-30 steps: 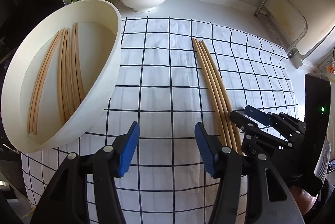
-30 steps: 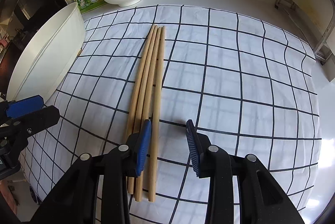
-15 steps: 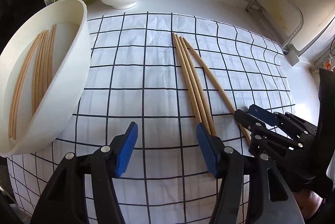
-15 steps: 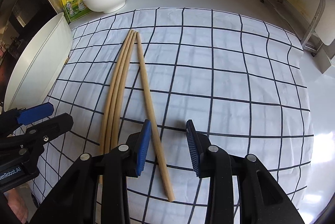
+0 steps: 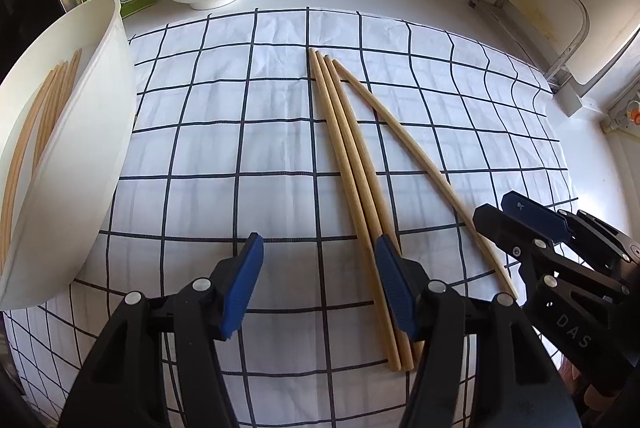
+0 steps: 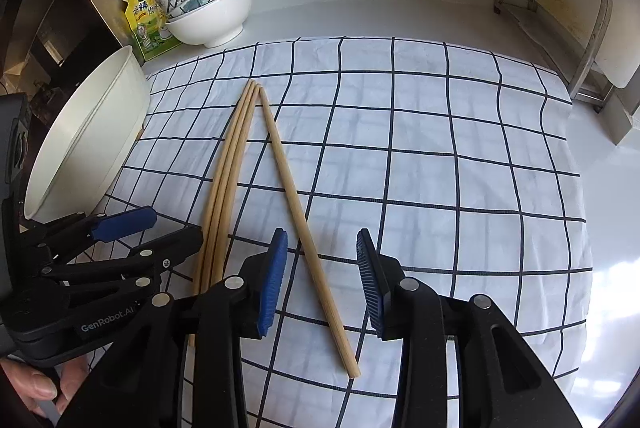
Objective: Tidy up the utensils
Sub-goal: 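Position both tools above separate chopsticks in the row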
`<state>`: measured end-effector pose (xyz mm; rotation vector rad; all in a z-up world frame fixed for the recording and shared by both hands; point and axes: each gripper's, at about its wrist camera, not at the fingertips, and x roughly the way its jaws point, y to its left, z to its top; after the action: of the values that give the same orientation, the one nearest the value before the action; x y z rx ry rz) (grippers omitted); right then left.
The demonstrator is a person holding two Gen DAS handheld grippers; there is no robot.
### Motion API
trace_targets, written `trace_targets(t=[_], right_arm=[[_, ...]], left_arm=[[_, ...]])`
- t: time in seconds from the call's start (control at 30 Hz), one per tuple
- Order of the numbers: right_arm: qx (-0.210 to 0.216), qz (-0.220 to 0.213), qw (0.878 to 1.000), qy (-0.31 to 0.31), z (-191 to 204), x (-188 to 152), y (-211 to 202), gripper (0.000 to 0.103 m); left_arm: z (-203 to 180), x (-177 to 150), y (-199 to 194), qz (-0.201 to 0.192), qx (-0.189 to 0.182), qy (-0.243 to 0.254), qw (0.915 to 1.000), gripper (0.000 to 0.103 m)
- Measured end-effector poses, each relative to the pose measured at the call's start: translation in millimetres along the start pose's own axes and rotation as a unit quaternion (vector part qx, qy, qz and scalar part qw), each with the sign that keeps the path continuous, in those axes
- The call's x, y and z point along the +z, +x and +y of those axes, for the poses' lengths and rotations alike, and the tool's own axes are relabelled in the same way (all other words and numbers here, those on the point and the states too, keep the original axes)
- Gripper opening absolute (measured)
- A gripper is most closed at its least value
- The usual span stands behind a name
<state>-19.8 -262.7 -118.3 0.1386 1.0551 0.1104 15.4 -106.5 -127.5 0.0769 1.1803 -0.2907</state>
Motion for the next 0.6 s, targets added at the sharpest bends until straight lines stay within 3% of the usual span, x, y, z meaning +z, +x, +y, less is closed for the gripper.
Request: trace_targets(t=[0.3,0.6], right_arm=[[-0.003,0.003,1.000,0.002,-1,0,2,0.035],[-0.004,0.011,1.000,-0.010,5,4,13,0.035]], left_arm=[[-3,-3,5,0.011,0.037,0.012,0.9992,0.058],[31,-11,-1,0.014,0.060,-0.015,0.9980,0.061]])
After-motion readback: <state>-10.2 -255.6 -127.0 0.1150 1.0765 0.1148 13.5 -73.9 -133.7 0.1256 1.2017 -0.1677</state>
